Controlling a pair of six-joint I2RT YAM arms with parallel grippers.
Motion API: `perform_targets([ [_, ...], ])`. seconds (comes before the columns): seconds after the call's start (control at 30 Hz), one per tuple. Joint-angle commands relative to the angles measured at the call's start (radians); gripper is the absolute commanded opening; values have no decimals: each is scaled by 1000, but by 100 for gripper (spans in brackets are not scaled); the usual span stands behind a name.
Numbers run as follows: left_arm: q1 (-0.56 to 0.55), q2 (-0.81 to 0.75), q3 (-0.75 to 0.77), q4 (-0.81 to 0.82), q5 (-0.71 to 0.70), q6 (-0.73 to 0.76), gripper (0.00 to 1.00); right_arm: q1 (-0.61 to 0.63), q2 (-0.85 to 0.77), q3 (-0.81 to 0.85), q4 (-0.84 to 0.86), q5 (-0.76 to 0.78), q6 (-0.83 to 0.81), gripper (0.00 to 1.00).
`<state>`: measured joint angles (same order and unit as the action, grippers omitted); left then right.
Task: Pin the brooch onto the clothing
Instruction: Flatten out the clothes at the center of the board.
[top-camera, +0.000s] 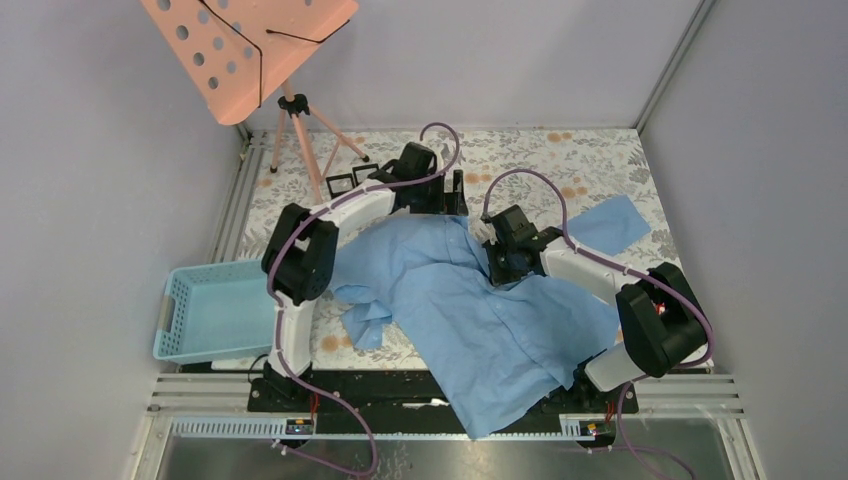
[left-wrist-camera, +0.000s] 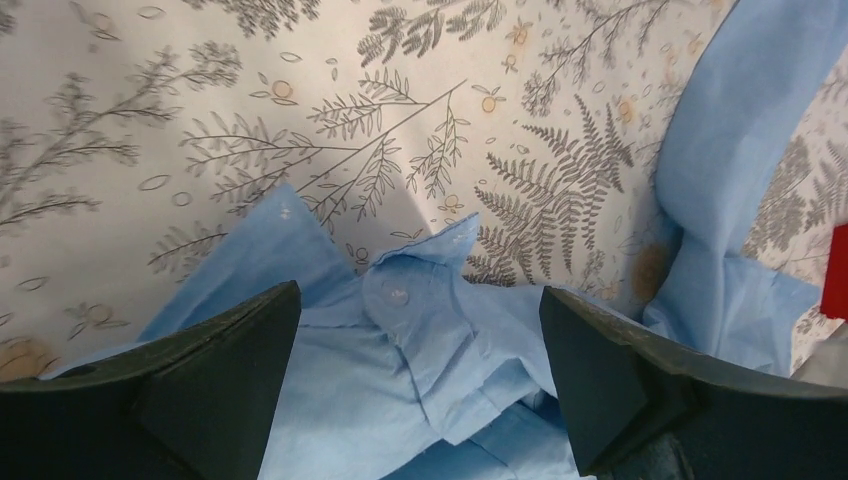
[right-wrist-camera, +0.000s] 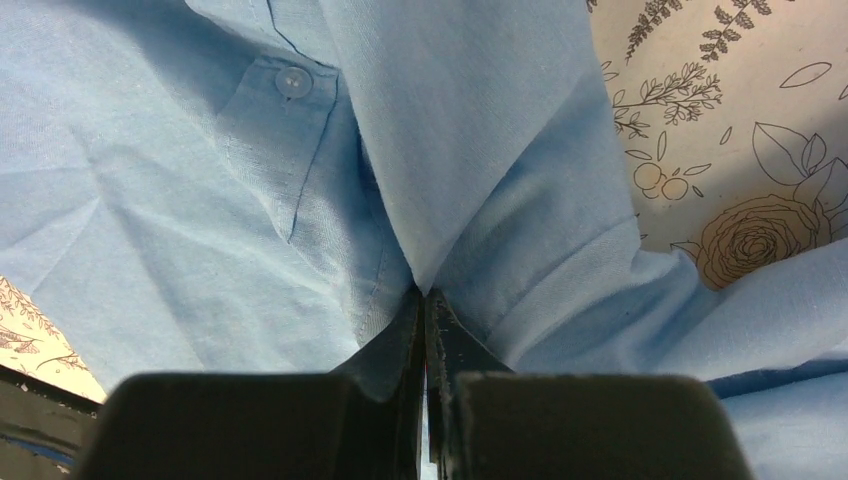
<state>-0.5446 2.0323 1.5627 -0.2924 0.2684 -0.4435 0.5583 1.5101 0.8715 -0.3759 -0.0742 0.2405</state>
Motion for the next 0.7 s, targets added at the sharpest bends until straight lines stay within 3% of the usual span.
perform_targets([
  [0.0,-13,63,95,-31,39,45,99,9,-24,-5,27,-44,17,0],
  [0.27,-41,149,174,-79,-10,85,98,9,-20,-15,43,-60,28,0],
  [0.4,-47,172,197,-80,-5,95,91,9,-22,-22,45,-64,31,0],
  [0.5,-59,178,203,-92,-6,108,77,9,-22,-25,49,-62,32,0],
  [0.67,-63,171,192,-102,-18,110,35,8,-19,-23,53,-54,45,0],
])
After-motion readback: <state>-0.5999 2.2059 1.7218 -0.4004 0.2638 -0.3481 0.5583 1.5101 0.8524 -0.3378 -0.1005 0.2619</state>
